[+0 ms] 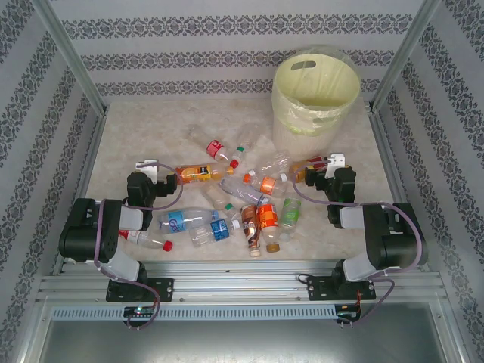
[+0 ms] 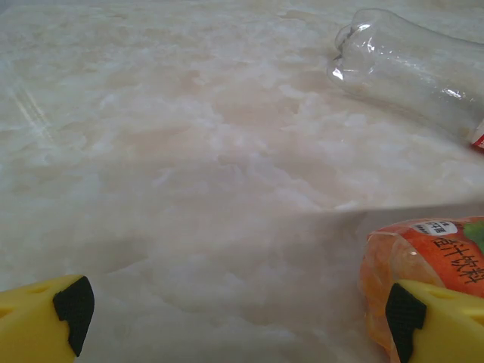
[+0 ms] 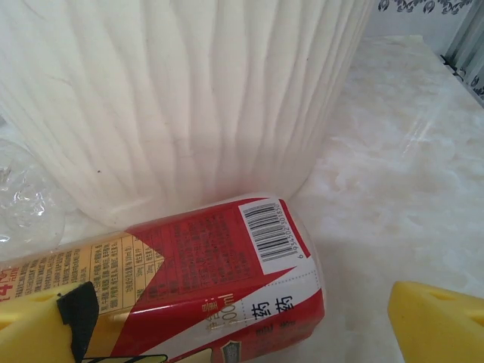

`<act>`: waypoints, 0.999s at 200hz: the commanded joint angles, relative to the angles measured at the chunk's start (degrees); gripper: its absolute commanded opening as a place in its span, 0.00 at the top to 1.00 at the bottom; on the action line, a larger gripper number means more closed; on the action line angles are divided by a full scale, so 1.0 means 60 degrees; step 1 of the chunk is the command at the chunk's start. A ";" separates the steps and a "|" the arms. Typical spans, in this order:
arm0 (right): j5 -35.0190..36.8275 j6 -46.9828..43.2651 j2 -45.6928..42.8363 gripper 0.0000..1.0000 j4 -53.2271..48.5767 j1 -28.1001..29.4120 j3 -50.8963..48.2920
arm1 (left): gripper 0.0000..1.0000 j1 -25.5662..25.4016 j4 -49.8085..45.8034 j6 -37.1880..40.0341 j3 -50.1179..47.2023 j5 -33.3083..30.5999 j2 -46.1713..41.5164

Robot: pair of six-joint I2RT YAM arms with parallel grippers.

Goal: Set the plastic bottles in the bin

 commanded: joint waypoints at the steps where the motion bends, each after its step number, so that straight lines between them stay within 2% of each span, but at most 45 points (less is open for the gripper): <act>1: -0.0243 0.0176 0.0064 0.02 0.0382 -0.0050 0.0206 | 0.00 -0.0114 0.0500 0.0193 0.0210 0.0179 0.0096; 153: -0.0265 0.0190 0.0092 0.02 0.0382 -0.0085 0.0207 | 0.00 -0.0107 0.0484 0.0179 0.0217 0.0171 0.0103; 181: -0.0270 0.0190 0.0083 0.02 0.0382 -0.0085 0.0207 | 0.00 -0.0114 0.0144 -0.0074 0.0414 -0.0545 0.0107; 200: -0.0287 0.0191 0.0078 0.02 0.0374 -0.0093 0.0212 | 0.00 -0.0113 0.0196 -0.0082 0.0386 -0.0580 0.0112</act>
